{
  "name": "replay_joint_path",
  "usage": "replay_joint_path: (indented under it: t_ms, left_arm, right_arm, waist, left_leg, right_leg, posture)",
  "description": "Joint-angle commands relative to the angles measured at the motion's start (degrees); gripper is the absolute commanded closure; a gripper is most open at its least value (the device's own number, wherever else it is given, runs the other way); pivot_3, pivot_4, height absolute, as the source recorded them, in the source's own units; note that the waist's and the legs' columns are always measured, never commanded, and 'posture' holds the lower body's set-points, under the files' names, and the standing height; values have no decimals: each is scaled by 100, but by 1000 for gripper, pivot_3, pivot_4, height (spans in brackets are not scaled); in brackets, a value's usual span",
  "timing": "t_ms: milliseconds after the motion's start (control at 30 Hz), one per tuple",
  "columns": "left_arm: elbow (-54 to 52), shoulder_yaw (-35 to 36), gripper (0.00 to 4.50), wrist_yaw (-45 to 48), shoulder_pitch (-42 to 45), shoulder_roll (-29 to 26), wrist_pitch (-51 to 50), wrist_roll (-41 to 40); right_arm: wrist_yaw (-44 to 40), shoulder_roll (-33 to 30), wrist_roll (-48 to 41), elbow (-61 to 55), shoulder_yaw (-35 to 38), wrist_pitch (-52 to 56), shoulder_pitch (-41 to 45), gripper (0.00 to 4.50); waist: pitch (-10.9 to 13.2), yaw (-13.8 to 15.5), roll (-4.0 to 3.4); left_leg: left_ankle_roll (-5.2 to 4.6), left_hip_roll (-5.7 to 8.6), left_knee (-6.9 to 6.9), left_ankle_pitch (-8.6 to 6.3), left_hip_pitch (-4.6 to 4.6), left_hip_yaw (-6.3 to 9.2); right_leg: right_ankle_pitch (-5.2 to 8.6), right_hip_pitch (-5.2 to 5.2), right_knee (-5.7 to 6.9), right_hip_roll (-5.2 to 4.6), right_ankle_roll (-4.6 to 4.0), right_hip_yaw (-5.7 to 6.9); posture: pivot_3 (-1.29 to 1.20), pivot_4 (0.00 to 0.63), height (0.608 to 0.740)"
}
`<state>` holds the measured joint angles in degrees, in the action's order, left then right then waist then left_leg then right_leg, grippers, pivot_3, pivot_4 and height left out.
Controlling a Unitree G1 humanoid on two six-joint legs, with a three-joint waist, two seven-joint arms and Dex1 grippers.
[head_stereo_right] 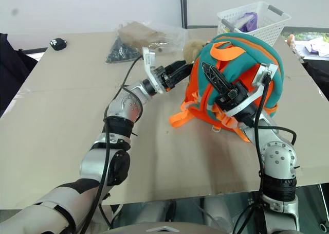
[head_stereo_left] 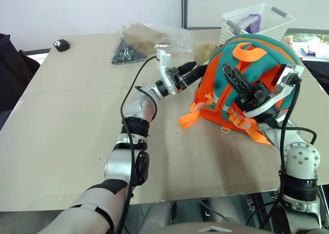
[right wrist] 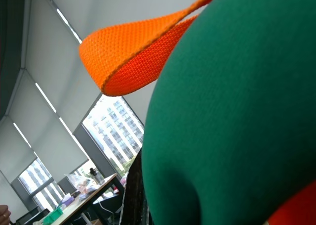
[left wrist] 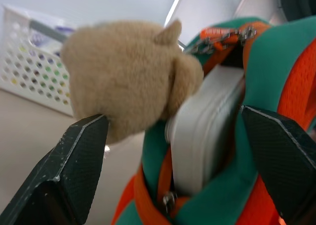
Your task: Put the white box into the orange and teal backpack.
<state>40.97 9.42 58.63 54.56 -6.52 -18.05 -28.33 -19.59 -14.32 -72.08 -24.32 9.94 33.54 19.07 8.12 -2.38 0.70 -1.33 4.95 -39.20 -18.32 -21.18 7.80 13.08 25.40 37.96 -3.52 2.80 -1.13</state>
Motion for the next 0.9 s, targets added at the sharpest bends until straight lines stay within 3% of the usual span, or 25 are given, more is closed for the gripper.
replay_joint_path:
  t_ms: [33,100,167,367,600,700,767,900]
  left_arm:
    - [99,42,135,333,231,15,-57,-152]
    - [59,66,650,560,254,0,-148,-251]
    - [-81,90,1446,795,229,-20,-277,-388]
    - [-549,117,4487,1089,47,-18,-700,-693]
    - [-623,-354,4487,1222,-72,34,-812,-367]
    - [-217,-460,4487,993,48,194,-403,-79]
    - [56,86,4487,544,331,440,-39,-410]
    - [-403,864,4487,530,423,537,-671,-1445]
  right_arm:
    - [-17,-54,-131,-394,23,-3,-58,4500]
    - [-29,-105,-213,-478,31,45,-176,4500]
    - [-66,-193,-347,-578,56,108,-312,4500]
    - [-95,-400,-511,-632,96,150,-491,4500]
    - [-82,-526,-656,-671,72,153,-518,4500]
    - [-80,-530,-644,-658,56,141,-487,4500]
    - [-51,-519,-617,-678,34,128,-474,4500]
    - [-3,-499,-615,-733,48,87,-526,4500]
  waist:
    - [0,4,0]
    - [0,11,0]
    - [0,10,0]
    - [0,3,0]
    - [0,13,1]
    - [-1,24,2]
    - [-1,35,2]
    - [0,14,4]
  left_leg:
    - [0,1,0,0,-1,0]
    - [0,1,-1,0,-2,1]
    - [0,1,-1,0,-2,1]
    - [0,0,0,0,-1,1]
    - [0,0,-1,0,-1,1]
    - [0,0,-1,0,-1,0]
    - [0,1,-2,0,-1,0]
    - [-1,1,-9,0,-11,1]
  right_leg:
    - [0,0,-1,-1,0,0]
    - [0,0,-2,-1,0,2]
    - [0,0,-2,-2,0,2]
    - [0,0,-1,0,0,0]
    - [0,-1,-2,0,0,1]
    - [0,-1,-2,-1,0,0]
    - [0,-1,-3,-1,0,0]
    - [0,3,-4,-3,0,1]
  posture:
    - [0,150,740]
    - [0,150,740]
    - [0,150,740]
    - [0,150,740]
    - [0,150,740]
    - [0,150,740]
    - [0,150,740]
    - [0,150,740]
